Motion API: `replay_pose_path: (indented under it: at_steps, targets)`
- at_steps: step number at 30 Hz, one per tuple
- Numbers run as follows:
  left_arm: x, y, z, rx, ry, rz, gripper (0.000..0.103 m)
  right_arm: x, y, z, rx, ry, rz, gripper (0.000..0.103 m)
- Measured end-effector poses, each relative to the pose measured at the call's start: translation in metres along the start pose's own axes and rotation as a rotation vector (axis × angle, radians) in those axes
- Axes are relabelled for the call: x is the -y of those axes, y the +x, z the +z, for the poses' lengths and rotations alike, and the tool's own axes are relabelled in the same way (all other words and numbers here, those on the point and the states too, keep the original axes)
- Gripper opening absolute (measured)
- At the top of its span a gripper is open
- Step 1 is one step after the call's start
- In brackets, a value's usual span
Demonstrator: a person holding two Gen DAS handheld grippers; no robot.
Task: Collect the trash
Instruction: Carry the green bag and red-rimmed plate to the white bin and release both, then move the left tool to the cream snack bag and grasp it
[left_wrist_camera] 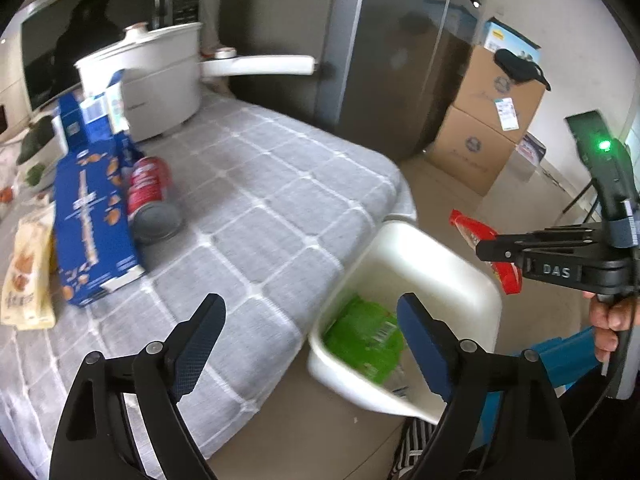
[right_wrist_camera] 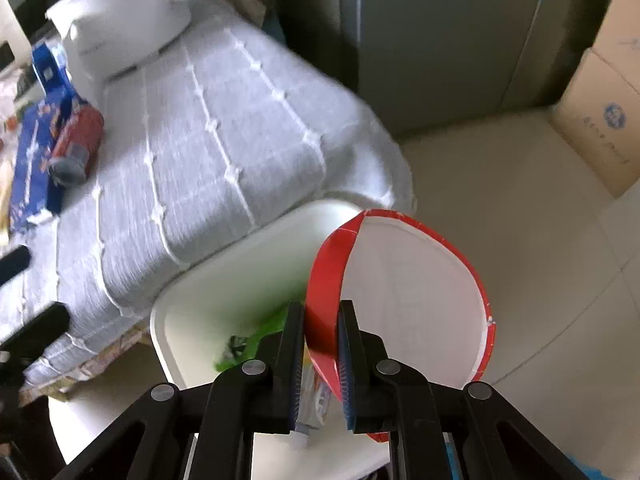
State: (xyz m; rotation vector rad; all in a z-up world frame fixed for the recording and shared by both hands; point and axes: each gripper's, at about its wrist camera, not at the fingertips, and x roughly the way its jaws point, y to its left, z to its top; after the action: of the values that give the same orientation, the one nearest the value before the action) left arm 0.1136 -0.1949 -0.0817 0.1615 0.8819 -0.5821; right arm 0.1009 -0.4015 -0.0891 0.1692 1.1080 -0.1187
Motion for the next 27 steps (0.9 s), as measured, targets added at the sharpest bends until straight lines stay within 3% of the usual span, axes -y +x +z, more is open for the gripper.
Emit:
replay_pose_path:
  at_steps: [6, 7, 10, 11, 19, 27]
  targets:
    - [-0.022, -0.012, -0.008, -0.002, -0.032, 0.017, 0.099, -0.006, 0.018, 0.001, -0.056, 0.017, -0.016, 0.016]
    - [-0.024, -0.013, -0.009, -0.002, -0.035, 0.019, 0.101, -0.006, 0.02, 0.001, -0.064, 0.024, -0.022, 0.021]
    - [-0.033, -0.018, -0.011, -0.002, -0.043, 0.035, 0.103, -0.007, 0.022, 0.001, -0.071, 0.033, -0.02, 0.051]
    - [-0.036, -0.019, -0.011, -0.001, -0.045, 0.039, 0.103, -0.008, 0.02, 0.0, -0.064, 0.032, -0.015, 0.056]
    - [-0.078, -0.042, -0.012, 0.022, -0.068, 0.125, 0.103, -0.017, 0.016, 0.003, -0.049, 0.016, -0.025, 0.068]
    - [-0.165, -0.067, -0.024, 0.011, -0.169, 0.257, 0.103, -0.049, 0.015, 0.014, -0.031, -0.03, -0.016, 0.076]
